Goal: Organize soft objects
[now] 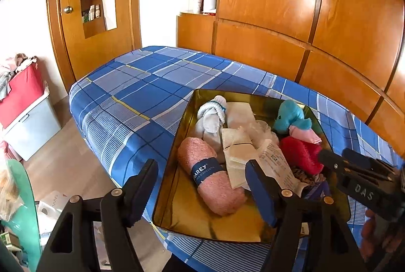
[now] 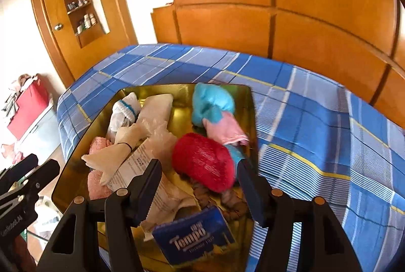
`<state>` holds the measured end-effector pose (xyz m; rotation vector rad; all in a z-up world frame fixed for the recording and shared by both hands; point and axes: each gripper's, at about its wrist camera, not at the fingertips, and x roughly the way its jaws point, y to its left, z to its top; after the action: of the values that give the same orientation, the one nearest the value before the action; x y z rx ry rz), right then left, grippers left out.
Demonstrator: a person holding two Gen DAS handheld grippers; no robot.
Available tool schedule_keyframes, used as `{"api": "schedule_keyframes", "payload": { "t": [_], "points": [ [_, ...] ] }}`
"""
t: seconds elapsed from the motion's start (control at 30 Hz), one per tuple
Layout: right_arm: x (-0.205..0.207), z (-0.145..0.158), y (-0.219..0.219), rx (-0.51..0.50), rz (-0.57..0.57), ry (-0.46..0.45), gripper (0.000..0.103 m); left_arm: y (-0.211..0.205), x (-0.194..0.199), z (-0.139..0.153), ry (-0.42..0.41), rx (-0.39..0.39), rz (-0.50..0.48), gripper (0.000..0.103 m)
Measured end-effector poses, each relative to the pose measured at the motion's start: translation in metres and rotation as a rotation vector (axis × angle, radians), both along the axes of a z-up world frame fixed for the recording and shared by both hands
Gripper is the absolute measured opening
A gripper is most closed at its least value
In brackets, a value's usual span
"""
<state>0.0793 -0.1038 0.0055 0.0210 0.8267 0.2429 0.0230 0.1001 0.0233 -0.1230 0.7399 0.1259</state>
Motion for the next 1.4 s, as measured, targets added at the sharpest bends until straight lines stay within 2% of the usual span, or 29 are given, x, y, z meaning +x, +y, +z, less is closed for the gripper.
{"api": "schedule_keyframes", "payload": {
  "t": [0.23,0.43,0.6,1.4],
  "points": [
    [-0.034,0.009,-0.013,-0.04,-0.08,-0.075,0.063,-0.011,-0.016,0.007,-0.059,0.006,0.012,0.076],
    [-0.051,0.009,-0.02,-0.055,-0.122,-0.092,0.063,-0.025,-0.026,0.005,-0.072,0.013,-0.008,0.08],
    [-0.055,0.005,-0.024,-0.048,-0.131,-0.086,0.063,-0.034,-0.03,0.005,-0.078,0.027,-0.031,0.08],
    [-0.059,0.008,-0.019,-0.043,-0.117,-0.106,0.063,-0.03,-0.032,0.007,-0.08,0.028,-0.012,0.082]
  ]
}}
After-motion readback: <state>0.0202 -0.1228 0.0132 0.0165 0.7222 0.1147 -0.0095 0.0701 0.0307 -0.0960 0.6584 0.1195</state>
